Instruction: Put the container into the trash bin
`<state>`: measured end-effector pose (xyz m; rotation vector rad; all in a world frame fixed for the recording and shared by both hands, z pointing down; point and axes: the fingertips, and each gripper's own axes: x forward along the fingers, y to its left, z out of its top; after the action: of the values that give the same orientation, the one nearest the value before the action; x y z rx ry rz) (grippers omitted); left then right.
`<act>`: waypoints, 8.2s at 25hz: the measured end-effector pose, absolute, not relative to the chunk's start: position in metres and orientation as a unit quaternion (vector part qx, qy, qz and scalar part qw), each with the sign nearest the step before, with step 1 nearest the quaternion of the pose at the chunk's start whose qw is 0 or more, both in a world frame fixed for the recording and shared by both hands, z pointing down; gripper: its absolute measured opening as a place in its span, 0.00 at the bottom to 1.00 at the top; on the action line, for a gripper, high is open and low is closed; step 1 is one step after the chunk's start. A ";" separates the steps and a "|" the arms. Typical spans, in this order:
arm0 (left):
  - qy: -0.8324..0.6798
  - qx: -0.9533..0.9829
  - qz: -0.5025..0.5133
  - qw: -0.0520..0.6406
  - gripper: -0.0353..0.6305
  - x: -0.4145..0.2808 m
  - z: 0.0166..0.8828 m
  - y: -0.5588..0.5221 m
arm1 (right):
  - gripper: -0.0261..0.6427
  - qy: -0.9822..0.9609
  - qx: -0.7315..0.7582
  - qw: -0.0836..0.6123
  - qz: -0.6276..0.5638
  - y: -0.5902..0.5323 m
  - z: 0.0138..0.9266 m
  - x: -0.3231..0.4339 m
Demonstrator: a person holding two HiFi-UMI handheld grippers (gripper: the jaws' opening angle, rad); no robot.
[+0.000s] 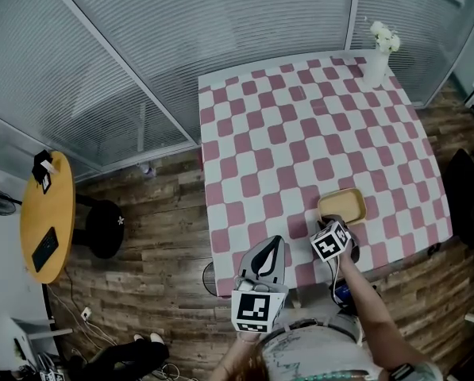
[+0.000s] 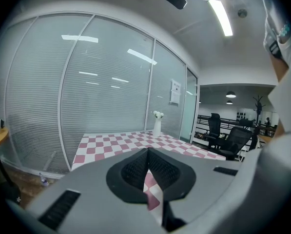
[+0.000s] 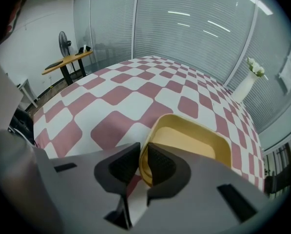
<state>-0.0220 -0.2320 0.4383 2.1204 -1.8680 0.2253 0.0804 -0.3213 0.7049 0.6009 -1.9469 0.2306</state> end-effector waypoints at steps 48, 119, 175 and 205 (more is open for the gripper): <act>-0.631 0.759 0.087 0.137 0.06 0.022 0.433 -0.255 | 0.08 -0.900 0.247 0.357 0.038 -0.318 0.476 0.081; -0.850 0.508 0.025 0.137 0.06 -0.263 0.443 0.098 | 0.08 -0.947 -0.123 0.293 -0.049 0.062 0.484 -0.259; -0.838 0.468 0.040 0.277 0.06 -0.302 0.580 0.178 | 0.08 -0.798 -0.291 0.527 0.015 0.169 0.950 -0.272; -0.858 0.425 0.040 0.287 0.06 -0.307 0.587 0.201 | 0.08 -0.809 -0.237 0.538 -0.015 0.149 0.935 -0.273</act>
<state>-0.3070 0.2013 0.5872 1.1356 -2.2915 0.1075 -0.2732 0.1487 0.9354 -0.5629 -1.9241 -0.0364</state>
